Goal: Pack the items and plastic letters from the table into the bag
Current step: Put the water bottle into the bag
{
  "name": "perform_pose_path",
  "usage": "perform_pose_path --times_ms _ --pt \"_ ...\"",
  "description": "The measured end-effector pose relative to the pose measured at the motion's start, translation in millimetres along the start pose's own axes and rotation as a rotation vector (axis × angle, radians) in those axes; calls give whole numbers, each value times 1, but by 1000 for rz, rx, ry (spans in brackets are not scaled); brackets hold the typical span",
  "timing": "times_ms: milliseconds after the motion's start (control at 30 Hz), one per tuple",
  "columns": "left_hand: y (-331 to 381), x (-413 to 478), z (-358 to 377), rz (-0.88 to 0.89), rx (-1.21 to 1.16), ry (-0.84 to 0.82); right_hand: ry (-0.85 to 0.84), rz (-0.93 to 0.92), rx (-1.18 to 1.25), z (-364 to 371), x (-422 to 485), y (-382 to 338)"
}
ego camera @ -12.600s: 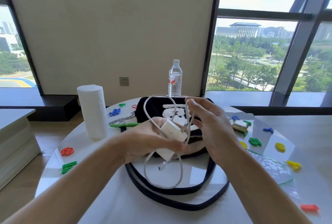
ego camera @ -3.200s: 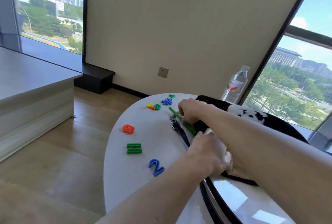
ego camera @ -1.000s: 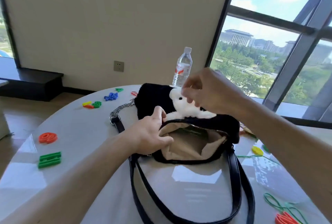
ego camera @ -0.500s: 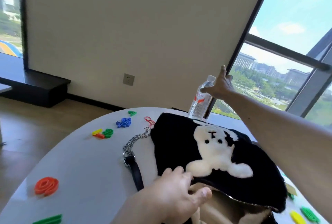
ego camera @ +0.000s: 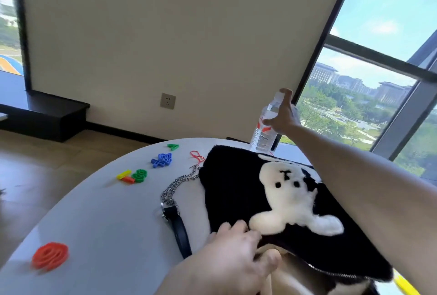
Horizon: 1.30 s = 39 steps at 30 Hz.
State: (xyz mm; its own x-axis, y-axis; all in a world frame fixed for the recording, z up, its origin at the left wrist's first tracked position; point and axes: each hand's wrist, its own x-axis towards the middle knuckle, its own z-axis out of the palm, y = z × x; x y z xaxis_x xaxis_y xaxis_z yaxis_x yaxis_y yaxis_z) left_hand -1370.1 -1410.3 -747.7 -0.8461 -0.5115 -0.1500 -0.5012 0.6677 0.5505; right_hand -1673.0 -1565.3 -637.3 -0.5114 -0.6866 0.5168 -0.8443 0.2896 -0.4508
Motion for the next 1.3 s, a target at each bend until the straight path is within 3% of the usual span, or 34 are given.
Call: perform_pose_path --times_ms 233,433,667,800,1067,1300 --pt "4 -11 3 -25 -51 2 90 -136 33 -23 -33 -18" --pt "10 -15 1 -39 -24 56 203 -281 196 -106 -75 -66" --pt "24 -31 8 85 55 410 250 -428 499 -199 -199 -83" --pt "33 -40 -5 233 137 481 275 -426 612 -230 -275 -63" --pt "54 -54 -24 293 142 775 341 -397 716 -258 -350 -44" --pt "70 -57 -19 216 79 751 233 -505 661 -209 -368 -38"
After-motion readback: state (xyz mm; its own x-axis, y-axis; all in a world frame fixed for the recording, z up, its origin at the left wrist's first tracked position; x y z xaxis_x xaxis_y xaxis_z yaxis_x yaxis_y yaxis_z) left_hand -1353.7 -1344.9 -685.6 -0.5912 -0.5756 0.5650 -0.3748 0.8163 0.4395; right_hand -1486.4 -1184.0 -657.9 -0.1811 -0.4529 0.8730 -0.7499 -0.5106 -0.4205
